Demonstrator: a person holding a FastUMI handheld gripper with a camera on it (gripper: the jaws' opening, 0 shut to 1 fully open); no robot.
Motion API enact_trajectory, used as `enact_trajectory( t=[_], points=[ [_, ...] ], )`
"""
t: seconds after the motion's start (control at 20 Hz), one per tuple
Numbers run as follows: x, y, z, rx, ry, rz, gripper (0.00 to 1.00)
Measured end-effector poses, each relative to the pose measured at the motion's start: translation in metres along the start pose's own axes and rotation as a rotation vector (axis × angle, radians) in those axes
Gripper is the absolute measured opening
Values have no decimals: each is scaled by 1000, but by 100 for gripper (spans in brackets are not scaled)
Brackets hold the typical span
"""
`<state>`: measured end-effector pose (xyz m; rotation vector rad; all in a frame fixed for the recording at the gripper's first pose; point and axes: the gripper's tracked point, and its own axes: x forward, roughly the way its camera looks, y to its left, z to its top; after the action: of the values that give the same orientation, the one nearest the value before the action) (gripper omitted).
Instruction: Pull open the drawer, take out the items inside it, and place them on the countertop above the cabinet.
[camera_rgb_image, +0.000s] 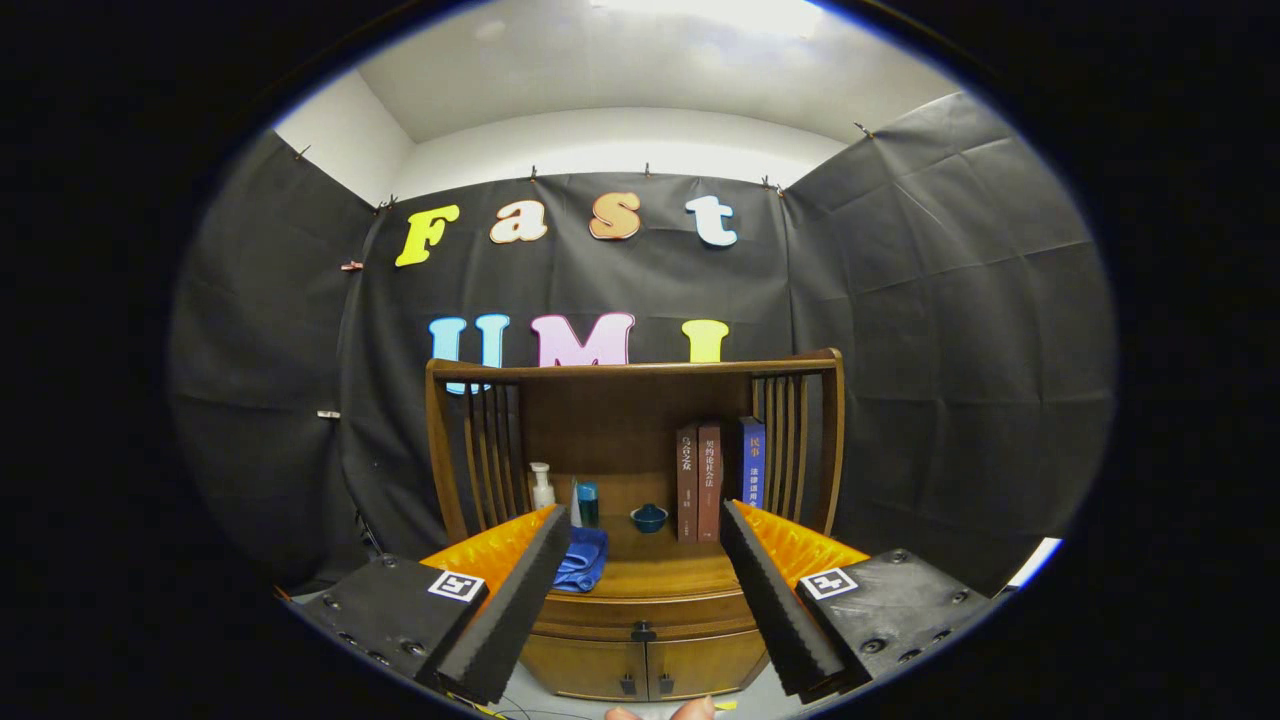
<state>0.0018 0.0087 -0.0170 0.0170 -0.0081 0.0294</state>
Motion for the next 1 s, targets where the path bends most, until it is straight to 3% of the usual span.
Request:
enact_trajectory(
  t=[0.25, 0.45, 0.7, 1.0],
  points=[
    [6, 2, -40, 36, -55, 22, 99],
    [22, -9, -123, 19, 0, 33, 99],
    [60, -30, -219, 41, 64, -27, 99],
    [103, -25, -311, 40, 169, 0, 99]
  ],
)
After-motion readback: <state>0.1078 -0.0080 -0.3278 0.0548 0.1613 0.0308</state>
